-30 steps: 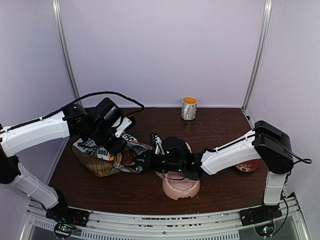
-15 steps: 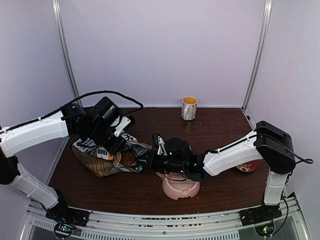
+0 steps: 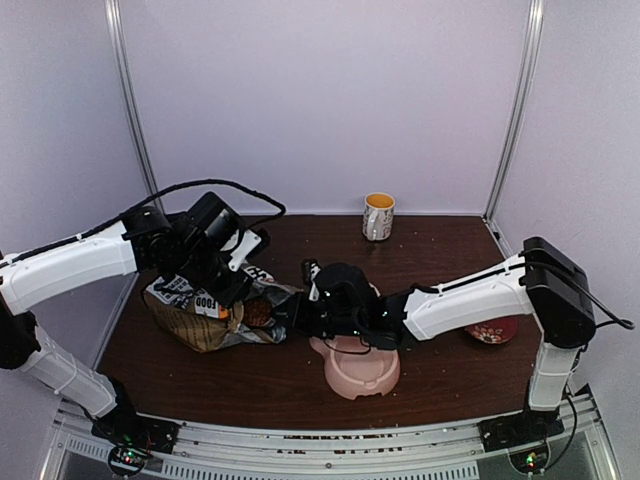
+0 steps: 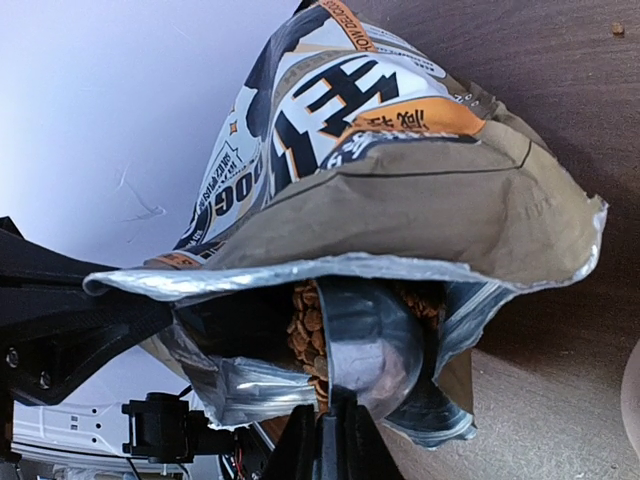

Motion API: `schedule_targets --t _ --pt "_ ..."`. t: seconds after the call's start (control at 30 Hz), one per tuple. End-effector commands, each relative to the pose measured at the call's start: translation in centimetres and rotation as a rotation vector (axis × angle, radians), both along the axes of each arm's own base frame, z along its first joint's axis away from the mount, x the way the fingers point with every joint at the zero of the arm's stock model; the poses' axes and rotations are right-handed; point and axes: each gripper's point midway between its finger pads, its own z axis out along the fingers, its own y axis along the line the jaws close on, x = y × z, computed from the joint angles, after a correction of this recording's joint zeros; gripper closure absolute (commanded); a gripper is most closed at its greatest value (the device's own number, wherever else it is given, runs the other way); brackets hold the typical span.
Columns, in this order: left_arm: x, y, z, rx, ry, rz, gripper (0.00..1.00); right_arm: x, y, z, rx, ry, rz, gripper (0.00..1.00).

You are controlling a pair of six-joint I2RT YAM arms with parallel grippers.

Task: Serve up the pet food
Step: Collect the pet food from the pet food bag.

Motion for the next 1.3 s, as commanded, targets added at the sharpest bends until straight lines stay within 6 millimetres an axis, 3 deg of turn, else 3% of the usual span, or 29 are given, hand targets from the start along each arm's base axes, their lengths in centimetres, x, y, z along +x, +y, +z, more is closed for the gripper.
schedule_targets --t 0.0,0.4,0.63,0.93,1.27 --pt "2.2 -1.0 3.5 -0.115 -0.124 0.037 1.00 0.6 -0.6 1.4 -0.040 -0.032 -0.043 1.00" --pt "2.2 -1.1 2.9 -0.102 -0.110 0.031 1.00 0.4 -2.4 0.2 -0.170 -0.034 -0.098 1.00" --pt "1.9 -1.7 2.0 -0.094 -0.072 0.001 1.00 0.1 -2.8 0.7 -0.276 -0.086 -0.110 1.00" --pt "1.9 -1.6 1.8 -0.082 -0.071 0.000 1.00 -0.7 -1.6 -0.4 -0.162 -0.037 -0.062 1.00" --pt "2.0 -1.4 2.0 -0.078 -0.082 0.007 1.00 -0.4 -4.3 -1.2 -0.162 -0.023 -0.112 1.00"
